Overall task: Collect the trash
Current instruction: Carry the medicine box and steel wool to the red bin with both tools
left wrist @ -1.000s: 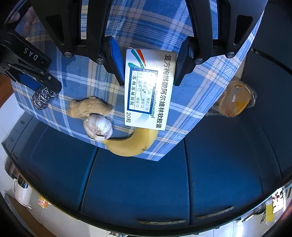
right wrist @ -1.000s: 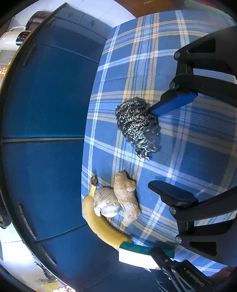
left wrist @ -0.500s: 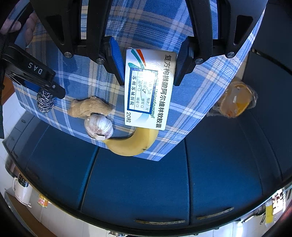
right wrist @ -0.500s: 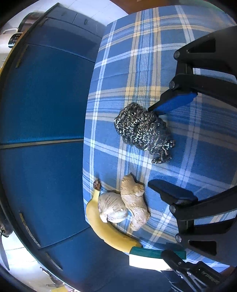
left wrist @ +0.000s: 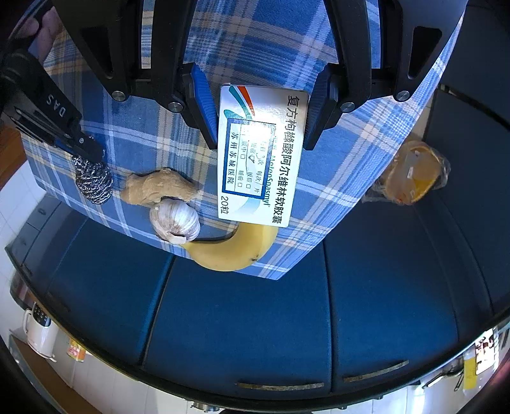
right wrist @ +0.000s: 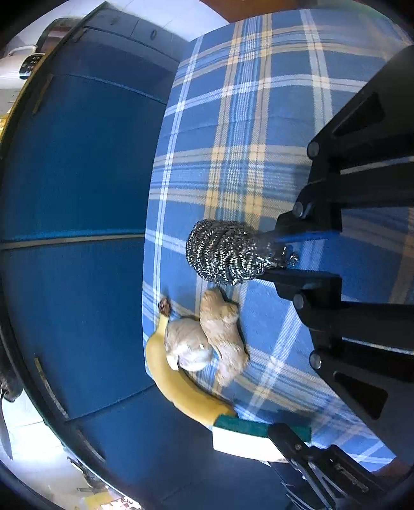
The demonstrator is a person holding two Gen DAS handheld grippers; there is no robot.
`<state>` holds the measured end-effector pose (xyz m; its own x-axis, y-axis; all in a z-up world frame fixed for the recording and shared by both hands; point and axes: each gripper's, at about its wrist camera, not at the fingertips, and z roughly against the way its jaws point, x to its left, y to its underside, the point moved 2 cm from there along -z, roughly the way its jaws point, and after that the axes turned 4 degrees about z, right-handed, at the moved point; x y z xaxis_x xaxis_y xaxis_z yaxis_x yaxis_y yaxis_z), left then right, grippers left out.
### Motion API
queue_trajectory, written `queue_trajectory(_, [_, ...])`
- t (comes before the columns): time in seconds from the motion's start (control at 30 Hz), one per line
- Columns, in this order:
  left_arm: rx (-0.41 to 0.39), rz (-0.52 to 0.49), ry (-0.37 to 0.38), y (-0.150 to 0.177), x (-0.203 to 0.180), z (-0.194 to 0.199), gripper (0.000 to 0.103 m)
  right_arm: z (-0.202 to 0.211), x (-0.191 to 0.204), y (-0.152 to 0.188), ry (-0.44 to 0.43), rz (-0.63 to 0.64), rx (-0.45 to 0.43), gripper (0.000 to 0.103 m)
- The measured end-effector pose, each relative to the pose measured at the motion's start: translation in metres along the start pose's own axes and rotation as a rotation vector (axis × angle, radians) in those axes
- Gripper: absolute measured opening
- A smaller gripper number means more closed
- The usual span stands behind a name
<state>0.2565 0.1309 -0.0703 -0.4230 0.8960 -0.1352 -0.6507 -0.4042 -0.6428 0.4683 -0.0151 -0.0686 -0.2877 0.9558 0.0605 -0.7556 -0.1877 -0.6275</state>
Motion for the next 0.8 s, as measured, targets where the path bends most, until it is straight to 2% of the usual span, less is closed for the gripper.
queue_trajectory(0.37, [-0.026,-0.002,0.028,0.001,-0.003,0.010,0.053,0.039,-0.003,0.012,-0.025,-0.014,-0.043,0.015])
queue_trajectory(0.8, [-0.060,-0.095,0.077,0.008,-0.030,0.029,0.053,0.093,-0.024,0.036,-0.069,-0.096,-0.077,0.015])
